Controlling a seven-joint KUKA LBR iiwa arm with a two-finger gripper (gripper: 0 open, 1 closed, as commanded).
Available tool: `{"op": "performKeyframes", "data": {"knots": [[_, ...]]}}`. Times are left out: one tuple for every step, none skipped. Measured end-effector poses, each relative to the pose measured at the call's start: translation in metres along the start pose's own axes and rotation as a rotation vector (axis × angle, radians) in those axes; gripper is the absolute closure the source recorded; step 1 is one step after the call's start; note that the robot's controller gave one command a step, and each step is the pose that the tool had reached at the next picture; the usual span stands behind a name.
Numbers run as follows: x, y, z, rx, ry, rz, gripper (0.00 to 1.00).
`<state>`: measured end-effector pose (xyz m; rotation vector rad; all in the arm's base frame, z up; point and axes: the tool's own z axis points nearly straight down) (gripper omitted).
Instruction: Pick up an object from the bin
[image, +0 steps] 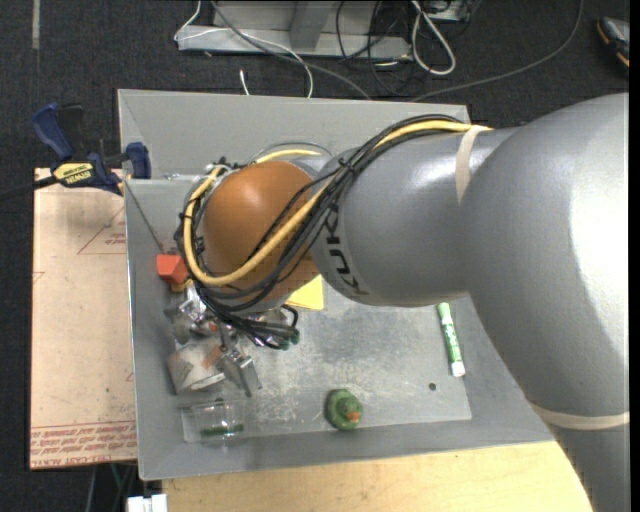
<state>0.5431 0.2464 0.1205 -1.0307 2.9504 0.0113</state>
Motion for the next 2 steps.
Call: {"op": "performKeyframes", "data": {"knots": [[-0.0069, -0.0252, 0.0212, 0.030, -0.012, -0.264, 1.00], [-0.0069, -0.0253, 0.0213, 0.030, -0.012, -0.264, 1.00]]}}
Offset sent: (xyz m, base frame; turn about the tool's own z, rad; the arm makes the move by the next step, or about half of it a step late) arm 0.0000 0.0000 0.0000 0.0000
